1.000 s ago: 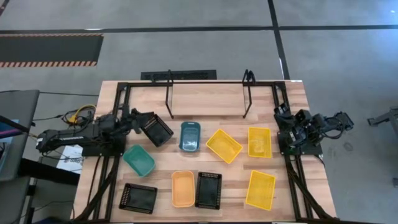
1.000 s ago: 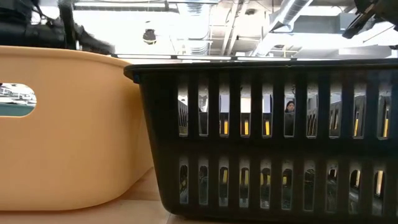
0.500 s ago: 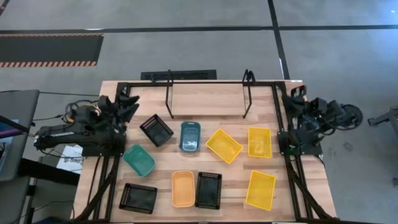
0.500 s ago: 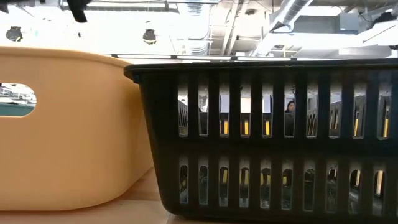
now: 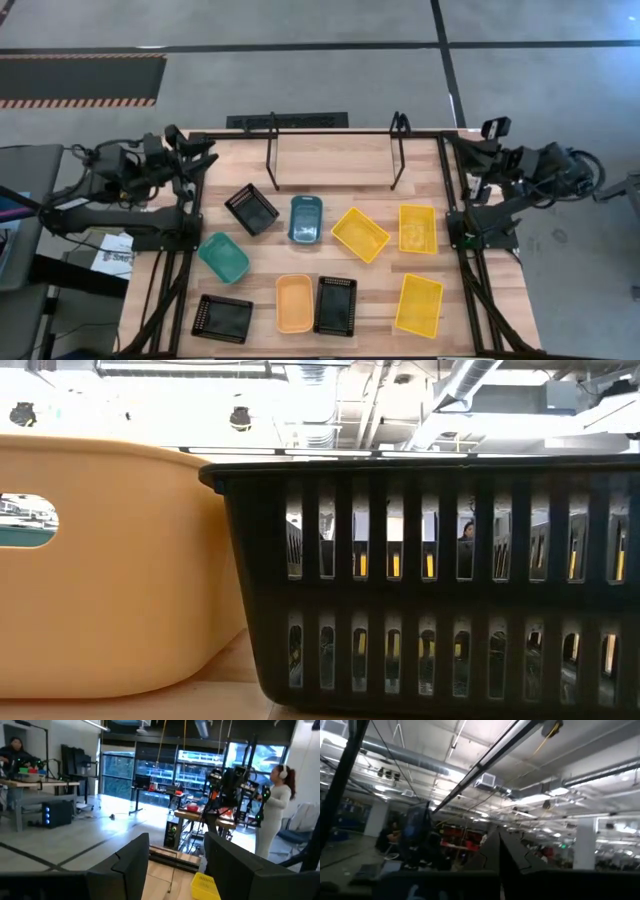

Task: Stack baskets on shelf by color
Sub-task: Put the middle black bin on the shelf

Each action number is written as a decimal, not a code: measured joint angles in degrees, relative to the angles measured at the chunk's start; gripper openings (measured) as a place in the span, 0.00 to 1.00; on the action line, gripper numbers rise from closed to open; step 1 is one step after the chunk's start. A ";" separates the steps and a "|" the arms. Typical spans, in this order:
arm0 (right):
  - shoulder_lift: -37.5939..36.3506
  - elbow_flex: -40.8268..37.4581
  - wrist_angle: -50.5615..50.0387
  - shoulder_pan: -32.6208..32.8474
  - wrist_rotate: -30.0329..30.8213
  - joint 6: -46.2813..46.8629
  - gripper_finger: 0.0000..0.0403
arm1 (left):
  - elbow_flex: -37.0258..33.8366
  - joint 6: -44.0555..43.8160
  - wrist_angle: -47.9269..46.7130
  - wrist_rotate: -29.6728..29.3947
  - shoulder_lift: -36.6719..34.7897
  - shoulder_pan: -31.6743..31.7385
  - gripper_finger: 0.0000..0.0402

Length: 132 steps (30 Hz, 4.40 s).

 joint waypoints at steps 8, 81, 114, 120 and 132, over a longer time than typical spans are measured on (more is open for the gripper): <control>0.40 6.40 -10.16 -0.02 0.97 8.62 0.21 | 1.14 -2.11 -9.91 -4.00 0.89 0.00 0.45; 0.27 10.66 -15.67 0.00 2.23 16.24 0.49 | -8.36 -15.51 -36.94 8.80 48.54 17.70 0.12; 0.29 10.66 -14.71 -0.02 2.29 16.11 0.45 | 43.68 -16.02 -57.62 -19.46 35.84 -2.38 0.00; 0.29 10.66 -14.71 0.00 2.27 16.11 0.45 | 60.00 0.64 -58.40 -15.18 45.95 3.83 0.00; 0.29 10.66 -14.56 0.00 2.25 16.18 0.45 | 81.43 22.87 -66.08 6.96 73.61 18.90 0.00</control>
